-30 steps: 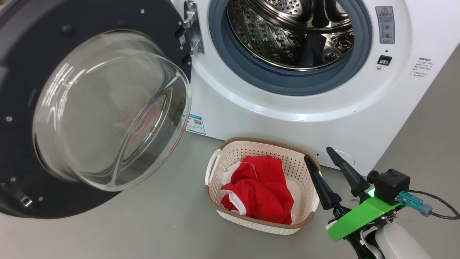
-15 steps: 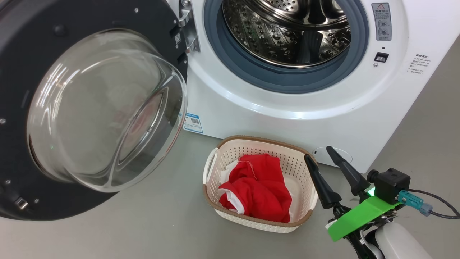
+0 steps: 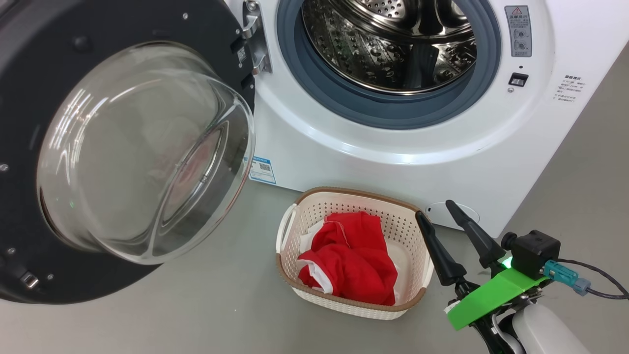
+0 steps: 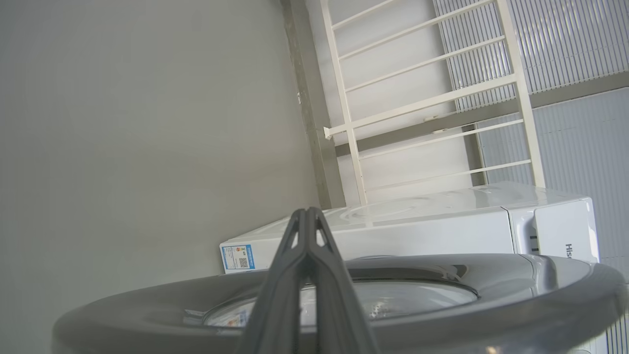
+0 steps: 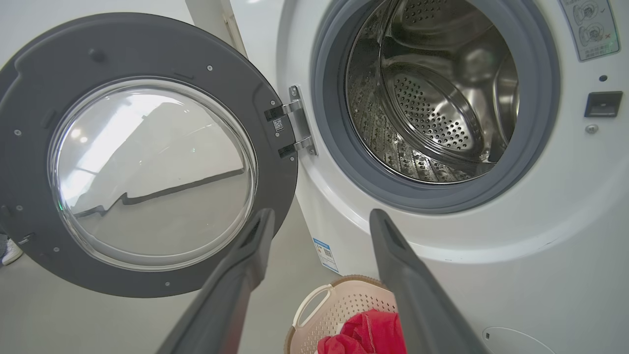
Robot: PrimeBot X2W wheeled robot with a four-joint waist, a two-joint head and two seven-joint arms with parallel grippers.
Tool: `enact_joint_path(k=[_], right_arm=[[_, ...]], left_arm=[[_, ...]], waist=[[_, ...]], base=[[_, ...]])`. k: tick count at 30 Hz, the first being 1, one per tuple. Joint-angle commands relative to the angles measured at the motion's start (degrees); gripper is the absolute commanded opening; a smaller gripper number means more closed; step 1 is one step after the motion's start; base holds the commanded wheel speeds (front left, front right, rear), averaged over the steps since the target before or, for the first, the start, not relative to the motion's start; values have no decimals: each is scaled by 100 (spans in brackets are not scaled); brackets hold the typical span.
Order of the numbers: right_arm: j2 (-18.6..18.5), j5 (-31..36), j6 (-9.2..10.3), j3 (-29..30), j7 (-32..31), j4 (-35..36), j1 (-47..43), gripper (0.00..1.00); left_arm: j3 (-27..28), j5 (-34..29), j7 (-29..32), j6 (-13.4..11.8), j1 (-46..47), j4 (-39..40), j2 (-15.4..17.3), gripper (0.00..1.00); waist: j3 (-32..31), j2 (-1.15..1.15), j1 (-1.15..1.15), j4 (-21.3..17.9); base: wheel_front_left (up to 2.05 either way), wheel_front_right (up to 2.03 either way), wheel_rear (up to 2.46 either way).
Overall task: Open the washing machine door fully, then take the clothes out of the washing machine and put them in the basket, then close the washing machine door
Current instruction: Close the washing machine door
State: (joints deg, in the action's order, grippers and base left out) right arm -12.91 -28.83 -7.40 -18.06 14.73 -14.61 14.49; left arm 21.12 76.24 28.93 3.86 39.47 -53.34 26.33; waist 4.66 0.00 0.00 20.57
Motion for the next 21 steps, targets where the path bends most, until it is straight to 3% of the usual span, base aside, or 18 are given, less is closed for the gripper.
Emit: enact_joint_path(k=[1,21], right_arm=[[10,-20,-9,-130,27,116,156,100],[71,-49,-9,-128,27,83,85,100]], left_arm=[[76,66,119,78,61,227,319,0],[-106,493,1638,-105,-549,1508,137,0]], waist=[[-9,0,0,-2],[-129,0,0,-27]], base=[[0,0,0],[0,0,0]])
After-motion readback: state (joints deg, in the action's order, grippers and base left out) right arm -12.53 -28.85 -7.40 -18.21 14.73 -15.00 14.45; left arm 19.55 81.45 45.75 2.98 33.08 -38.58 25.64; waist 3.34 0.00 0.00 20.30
